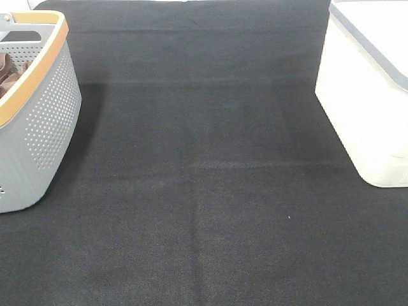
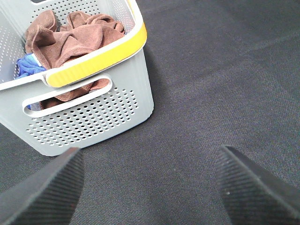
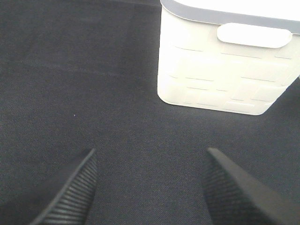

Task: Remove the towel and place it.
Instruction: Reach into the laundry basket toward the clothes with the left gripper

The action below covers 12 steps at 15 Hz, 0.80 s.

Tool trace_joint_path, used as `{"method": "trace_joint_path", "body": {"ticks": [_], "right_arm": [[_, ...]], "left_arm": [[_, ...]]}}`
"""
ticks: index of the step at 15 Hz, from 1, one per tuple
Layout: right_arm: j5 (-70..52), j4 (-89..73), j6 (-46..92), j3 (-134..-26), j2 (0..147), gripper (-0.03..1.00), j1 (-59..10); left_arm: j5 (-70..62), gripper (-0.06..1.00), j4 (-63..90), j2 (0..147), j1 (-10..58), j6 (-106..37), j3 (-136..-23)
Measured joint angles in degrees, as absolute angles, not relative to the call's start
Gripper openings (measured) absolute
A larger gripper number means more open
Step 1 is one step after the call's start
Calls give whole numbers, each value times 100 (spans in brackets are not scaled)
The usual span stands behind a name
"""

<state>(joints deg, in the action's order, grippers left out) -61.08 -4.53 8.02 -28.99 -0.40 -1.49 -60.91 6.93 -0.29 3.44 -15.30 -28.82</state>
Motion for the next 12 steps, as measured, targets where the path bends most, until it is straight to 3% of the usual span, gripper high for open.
{"method": "trace_joint_path", "body": {"ticks": [12], "right_arm": [[-6108,-453,802,-2899,-40,62,-149]], "left_arm": [[-6091,74,693,-29,344,-1530,-2882]]}}
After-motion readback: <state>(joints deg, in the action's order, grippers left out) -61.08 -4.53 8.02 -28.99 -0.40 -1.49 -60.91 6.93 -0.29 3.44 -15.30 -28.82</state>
